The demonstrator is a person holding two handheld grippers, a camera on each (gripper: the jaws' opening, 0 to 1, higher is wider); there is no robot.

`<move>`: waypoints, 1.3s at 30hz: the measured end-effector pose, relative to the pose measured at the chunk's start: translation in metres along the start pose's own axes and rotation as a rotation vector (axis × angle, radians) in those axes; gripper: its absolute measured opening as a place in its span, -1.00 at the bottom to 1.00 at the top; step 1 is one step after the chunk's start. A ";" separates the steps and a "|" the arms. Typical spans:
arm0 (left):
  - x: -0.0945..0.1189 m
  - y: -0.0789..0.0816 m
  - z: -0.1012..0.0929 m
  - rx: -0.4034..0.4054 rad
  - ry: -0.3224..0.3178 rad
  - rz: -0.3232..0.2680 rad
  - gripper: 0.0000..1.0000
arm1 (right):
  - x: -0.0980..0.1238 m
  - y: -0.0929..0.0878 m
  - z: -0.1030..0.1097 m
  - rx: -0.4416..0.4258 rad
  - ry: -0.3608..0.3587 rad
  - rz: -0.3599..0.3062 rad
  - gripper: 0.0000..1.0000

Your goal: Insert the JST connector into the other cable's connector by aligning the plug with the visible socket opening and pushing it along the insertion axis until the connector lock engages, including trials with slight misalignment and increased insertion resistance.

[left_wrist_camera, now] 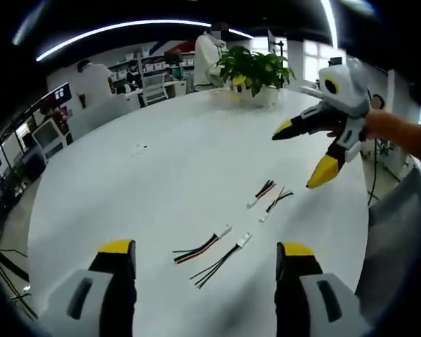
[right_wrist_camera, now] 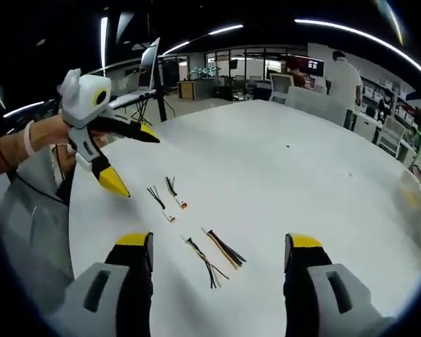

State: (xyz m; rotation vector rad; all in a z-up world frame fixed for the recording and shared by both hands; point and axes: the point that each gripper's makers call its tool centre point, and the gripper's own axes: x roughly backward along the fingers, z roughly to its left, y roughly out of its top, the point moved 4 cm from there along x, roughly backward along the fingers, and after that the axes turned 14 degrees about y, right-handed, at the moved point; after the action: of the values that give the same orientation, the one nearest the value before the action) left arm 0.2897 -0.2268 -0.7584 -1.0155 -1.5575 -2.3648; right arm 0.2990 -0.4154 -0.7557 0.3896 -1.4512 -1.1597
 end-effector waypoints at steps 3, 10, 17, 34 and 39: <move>-0.006 0.001 0.000 -0.006 -0.011 -0.006 0.58 | -0.005 0.000 -0.003 0.008 0.011 0.003 0.47; -0.019 0.000 0.000 -0.049 -0.025 -0.004 0.54 | -0.016 0.000 -0.018 0.025 0.031 0.014 0.44; -0.028 0.004 0.005 -0.040 -0.030 -0.019 0.48 | -0.020 0.000 -0.024 0.023 0.036 0.011 0.38; -0.044 -0.001 0.015 -0.046 -0.033 -0.016 0.29 | -0.035 0.001 -0.031 0.065 0.072 -0.006 0.14; -0.049 -0.003 0.017 -0.049 -0.041 -0.016 0.21 | -0.040 -0.003 -0.032 0.059 0.095 0.006 0.04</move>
State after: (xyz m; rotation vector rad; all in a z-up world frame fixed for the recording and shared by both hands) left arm 0.3335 -0.2232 -0.7861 -1.0729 -1.5337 -2.4190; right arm 0.3369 -0.3989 -0.7856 0.4749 -1.4046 -1.0817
